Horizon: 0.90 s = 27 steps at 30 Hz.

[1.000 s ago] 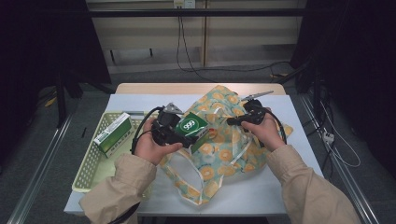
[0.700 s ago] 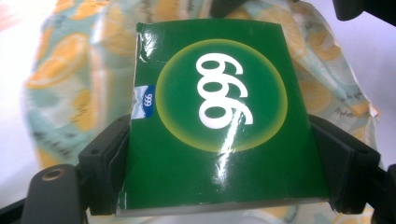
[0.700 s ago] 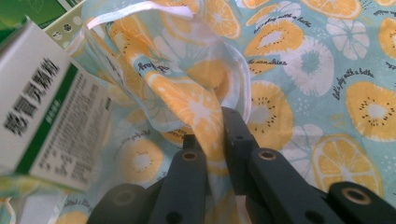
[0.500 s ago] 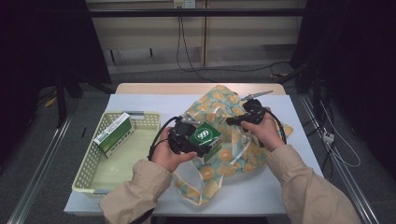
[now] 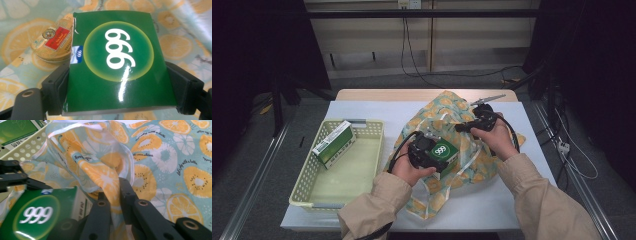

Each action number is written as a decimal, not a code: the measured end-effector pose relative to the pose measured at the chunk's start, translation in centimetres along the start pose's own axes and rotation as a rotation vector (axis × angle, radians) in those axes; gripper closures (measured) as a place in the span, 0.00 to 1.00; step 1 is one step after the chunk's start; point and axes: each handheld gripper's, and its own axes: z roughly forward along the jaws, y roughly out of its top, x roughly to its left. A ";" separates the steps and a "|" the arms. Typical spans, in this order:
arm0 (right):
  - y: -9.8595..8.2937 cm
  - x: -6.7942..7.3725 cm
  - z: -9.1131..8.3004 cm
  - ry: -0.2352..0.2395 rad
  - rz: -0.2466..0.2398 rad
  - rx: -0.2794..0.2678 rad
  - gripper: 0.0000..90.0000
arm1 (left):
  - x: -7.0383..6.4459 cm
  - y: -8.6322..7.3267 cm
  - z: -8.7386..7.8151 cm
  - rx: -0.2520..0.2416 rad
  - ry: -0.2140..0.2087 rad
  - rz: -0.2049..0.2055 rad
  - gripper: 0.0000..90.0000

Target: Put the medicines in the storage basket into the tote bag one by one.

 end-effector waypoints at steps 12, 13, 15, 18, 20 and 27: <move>0.4 0.0 -0.4 -0.003 -0.002 -0.011 0.97 | 1.9 1.4 1.4 -0.021 0.077 -0.013 0.19; 0.4 0.0 -0.4 -0.005 -0.002 -0.011 0.97 | 2.1 1.5 1.6 -0.025 0.088 -0.011 0.19; 0.4 -0.1 -0.4 -0.007 -0.001 -0.011 0.97 | 2.4 1.9 1.9 -0.026 0.098 -0.014 0.19; 0.4 -0.1 -0.4 -0.005 -0.001 -0.011 0.97 | 2.9 2.2 2.3 -0.040 0.110 -0.023 0.19; 0.5 -0.1 -0.4 -0.005 0.001 -0.012 0.97 | 3.1 2.4 2.5 -0.049 0.118 -0.030 0.19; 0.4 -0.3 -0.4 0.005 0.007 -0.017 0.97 | 4.1 3.0 3.1 -0.073 0.137 -0.042 0.19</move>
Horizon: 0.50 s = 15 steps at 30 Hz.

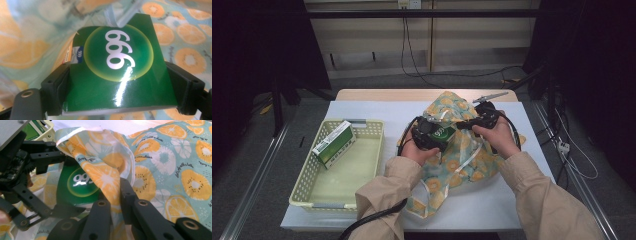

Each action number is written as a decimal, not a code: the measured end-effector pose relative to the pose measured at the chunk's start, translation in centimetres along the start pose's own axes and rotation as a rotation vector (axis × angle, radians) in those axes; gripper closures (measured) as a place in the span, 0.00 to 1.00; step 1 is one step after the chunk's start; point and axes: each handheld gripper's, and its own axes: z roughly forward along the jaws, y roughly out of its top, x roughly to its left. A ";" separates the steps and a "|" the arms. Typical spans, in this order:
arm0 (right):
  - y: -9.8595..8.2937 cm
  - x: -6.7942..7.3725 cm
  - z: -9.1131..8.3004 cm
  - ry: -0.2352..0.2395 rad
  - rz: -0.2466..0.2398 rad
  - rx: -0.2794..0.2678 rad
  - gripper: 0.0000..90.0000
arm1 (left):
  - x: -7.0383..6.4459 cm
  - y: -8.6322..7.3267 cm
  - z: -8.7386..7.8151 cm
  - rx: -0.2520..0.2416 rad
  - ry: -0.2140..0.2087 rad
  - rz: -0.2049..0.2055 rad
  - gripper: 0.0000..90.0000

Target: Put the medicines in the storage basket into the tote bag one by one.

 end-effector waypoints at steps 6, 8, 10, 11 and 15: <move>0.1 0.1 0.1 0.001 0.000 -0.001 0.97 | 0.7 0.6 0.8 -0.027 0.006 -0.029 0.18; 0.2 0.0 0.1 0.002 0.000 -0.002 0.97 | 0.8 0.6 1.0 -0.033 0.003 -0.031 0.18; 0.2 0.0 0.1 0.002 0.000 -0.001 0.97 | 0.8 0.7 1.0 -0.031 0.004 -0.026 0.16; 0.1 0.0 0.1 0.001 0.000 0.000 0.97 | 0.7 0.7 0.9 -0.029 0.006 -0.022 0.16; 0.1 -0.1 0.1 -0.002 0.002 -0.004 0.97 | 0.7 0.7 0.1 -0.024 -0.002 -0.022 0.14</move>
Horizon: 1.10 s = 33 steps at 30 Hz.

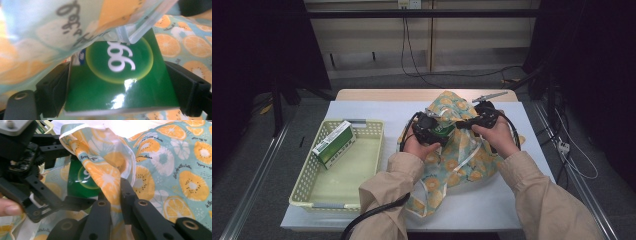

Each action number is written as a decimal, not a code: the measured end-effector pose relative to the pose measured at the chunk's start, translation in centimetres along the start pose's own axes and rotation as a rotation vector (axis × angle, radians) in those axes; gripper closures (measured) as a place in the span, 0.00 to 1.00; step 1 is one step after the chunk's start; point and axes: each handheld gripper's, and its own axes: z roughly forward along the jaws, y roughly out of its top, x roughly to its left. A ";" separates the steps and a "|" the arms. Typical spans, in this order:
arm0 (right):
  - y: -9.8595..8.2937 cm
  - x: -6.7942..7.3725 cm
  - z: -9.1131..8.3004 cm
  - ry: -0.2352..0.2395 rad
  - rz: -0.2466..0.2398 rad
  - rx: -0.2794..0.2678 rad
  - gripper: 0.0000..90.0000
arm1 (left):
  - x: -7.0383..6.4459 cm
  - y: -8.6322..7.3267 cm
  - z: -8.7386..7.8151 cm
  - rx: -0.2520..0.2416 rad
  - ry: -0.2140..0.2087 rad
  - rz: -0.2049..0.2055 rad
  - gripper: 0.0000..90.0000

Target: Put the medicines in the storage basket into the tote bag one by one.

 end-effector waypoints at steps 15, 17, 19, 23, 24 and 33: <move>-0.3 0.2 -0.2 -0.011 -0.003 -0.001 0.97 | -0.3 -0.9 -5.0 0.049 -0.053 0.025 0.09; -0.3 0.2 -0.3 -0.011 -0.003 -0.002 0.97 | -0.3 -1.0 -5.9 0.045 -0.050 0.025 0.09; -0.3 0.3 -0.3 -0.011 -0.004 -0.003 0.97 | -0.2 -1.1 -6.8 0.042 -0.059 0.032 0.09; -0.1 0.5 -0.4 -0.009 -0.007 -0.007 0.97 | 0.1 -1.1 -8.5 0.019 -0.073 0.035 0.08; -0.1 0.5 -0.4 -0.008 -0.009 -0.007 0.97 | 0.2 -1.1 -8.9 0.015 -0.072 0.036 0.09; -0.1 0.5 -0.8 -0.006 -0.006 -0.010 0.97 | 1.5 -1.7 -11.6 0.010 -0.060 0.045 0.08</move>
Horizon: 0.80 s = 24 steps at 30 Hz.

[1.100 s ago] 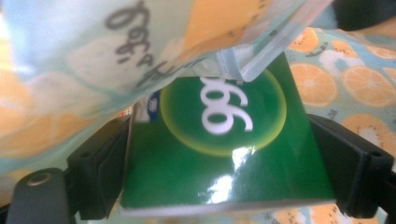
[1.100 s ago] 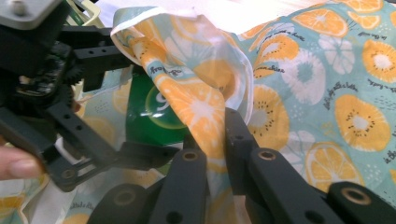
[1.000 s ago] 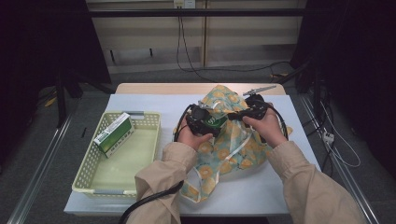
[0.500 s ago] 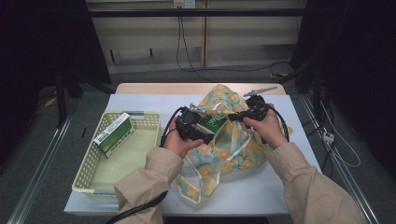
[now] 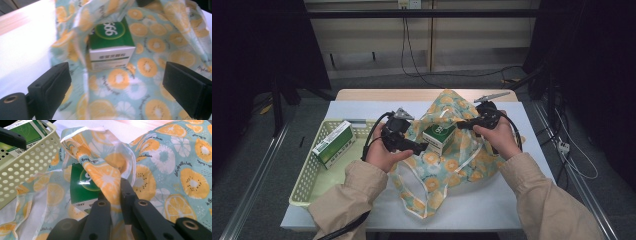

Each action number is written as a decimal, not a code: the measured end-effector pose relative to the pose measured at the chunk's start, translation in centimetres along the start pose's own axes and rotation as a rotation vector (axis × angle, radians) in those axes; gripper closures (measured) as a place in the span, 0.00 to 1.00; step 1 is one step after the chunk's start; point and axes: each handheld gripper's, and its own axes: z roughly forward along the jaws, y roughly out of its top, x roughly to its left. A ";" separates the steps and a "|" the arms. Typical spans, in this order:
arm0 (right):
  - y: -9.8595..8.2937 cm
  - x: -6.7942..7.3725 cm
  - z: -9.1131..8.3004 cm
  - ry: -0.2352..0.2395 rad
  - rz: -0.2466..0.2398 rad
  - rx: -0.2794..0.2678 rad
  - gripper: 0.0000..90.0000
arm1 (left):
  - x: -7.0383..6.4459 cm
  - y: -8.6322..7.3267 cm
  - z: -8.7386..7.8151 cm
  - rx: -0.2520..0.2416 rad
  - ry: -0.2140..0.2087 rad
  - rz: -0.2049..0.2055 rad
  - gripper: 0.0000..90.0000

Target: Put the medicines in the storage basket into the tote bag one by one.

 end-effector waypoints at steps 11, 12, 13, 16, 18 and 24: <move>0.0 0.1 0.3 0.004 -0.002 0.010 0.97 | 1.9 -1.3 -2.1 -0.015 0.014 -0.025 0.09; 0.0 0.1 0.3 0.006 -0.001 0.010 0.97 | 2.1 -1.4 -2.3 -0.019 0.011 -0.024 0.08; 0.0 0.1 0.3 0.006 -0.002 0.010 0.97 | 2.3 -1.5 -2.5 -0.021 0.011 -0.026 0.08; -0.1 0.1 0.3 0.004 0.001 0.012 0.97 | 2.8 -1.8 -3.0 -0.030 0.005 -0.032 0.08; -0.1 0.1 0.3 0.002 -0.002 0.013 0.97 | 3.0 -2.0 -3.3 -0.032 0.004 -0.033 0.07; -0.1 0.1 0.3 0.003 -0.005 0.014 0.97 | 3.8 -2.5 -4.3 -0.045 0.006 -0.032 0.06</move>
